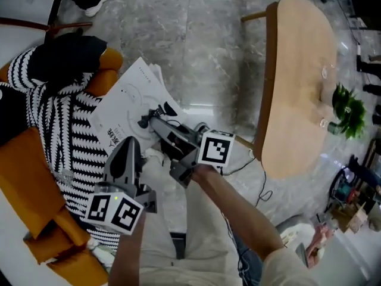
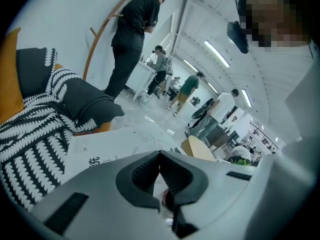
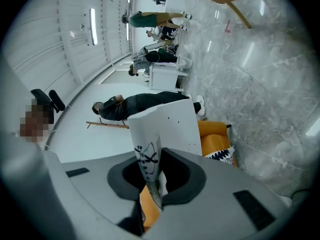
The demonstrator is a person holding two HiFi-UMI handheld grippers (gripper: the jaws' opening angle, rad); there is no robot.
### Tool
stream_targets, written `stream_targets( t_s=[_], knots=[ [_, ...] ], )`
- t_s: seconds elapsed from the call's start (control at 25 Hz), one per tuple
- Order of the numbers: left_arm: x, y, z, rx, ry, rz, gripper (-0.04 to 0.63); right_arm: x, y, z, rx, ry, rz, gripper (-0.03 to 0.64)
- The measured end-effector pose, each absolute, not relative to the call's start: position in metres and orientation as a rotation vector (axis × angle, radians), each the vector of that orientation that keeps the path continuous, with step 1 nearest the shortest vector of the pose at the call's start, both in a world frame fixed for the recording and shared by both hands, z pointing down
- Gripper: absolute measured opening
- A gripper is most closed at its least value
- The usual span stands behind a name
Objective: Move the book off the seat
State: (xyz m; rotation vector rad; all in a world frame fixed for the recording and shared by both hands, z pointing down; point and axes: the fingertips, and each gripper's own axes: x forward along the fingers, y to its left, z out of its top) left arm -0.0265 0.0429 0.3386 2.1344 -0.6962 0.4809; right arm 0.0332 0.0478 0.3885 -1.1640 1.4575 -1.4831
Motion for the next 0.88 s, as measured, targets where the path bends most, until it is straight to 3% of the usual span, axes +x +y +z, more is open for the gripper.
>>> stream_targets(
  t_s=[0.88],
  knots=[
    [-0.056,0.053,0.344,2.133,-0.798,0.486,0.009,0.024,0.046,0.385,-1.077,1.527,-1.475,0.046]
  ],
)
